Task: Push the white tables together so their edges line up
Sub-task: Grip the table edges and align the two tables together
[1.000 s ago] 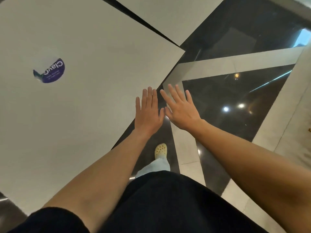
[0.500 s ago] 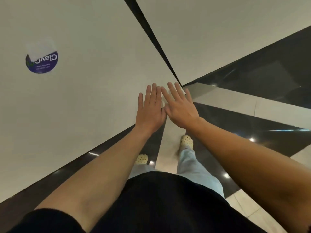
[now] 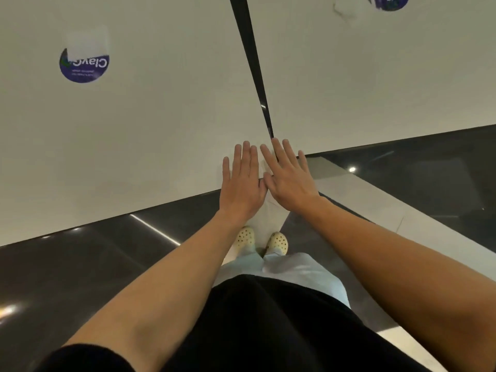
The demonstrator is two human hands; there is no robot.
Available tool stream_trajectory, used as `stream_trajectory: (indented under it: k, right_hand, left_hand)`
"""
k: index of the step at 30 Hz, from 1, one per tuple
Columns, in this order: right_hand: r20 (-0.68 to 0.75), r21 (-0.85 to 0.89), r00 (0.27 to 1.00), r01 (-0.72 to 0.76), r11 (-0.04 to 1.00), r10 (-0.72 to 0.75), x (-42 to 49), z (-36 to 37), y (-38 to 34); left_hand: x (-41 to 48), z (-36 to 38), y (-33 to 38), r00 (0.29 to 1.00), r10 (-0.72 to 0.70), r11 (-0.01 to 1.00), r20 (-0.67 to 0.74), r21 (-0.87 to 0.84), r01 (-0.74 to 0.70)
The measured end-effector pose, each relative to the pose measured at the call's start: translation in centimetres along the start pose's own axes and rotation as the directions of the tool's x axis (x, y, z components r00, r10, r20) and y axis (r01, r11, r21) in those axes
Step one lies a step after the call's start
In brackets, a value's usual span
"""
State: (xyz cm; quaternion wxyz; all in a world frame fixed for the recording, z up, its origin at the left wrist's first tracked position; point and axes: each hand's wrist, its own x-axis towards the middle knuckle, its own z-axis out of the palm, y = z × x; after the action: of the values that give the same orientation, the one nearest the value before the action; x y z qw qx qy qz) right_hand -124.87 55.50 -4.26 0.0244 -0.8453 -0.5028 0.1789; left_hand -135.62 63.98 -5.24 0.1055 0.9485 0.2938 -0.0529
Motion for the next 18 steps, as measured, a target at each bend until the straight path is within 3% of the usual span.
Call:
stream_trajectory:
  k: [5, 14, 16, 18]
  right_hand:
    - [-0.027, 0.052, 0.997, -0.072, 0.996, 0.074, -0.8, 0.0, 1.2]
    - [-0.064, 0.176, 0.998, 0.007, 0.984, 0.004, 2.5, 0.0, 3.7]
    - [-0.181, 0.322, 0.983, 0.018, 0.947, 0.042, 2.4, -0.2, 4.0]
    - [-0.137, 0.582, 0.964, -0.108, 0.806, 0.228, 2.2, -0.1, 4.2]
  left_hand:
    - [0.4, 0.0, 1.2, 1.0, 0.012, 0.999, 0.0, -0.036, -0.012]
    - [2.8, 1.3, 2.6, 0.99, -0.135, 0.991, -0.041, -0.01, 0.134]
    - [3.0, 1.5, 3.4, 0.975, -0.168, 0.973, -0.146, -0.181, 0.141]
    - [2.8, 1.9, 4.9, 0.921, -0.352, 0.851, -0.166, -0.466, 0.242]
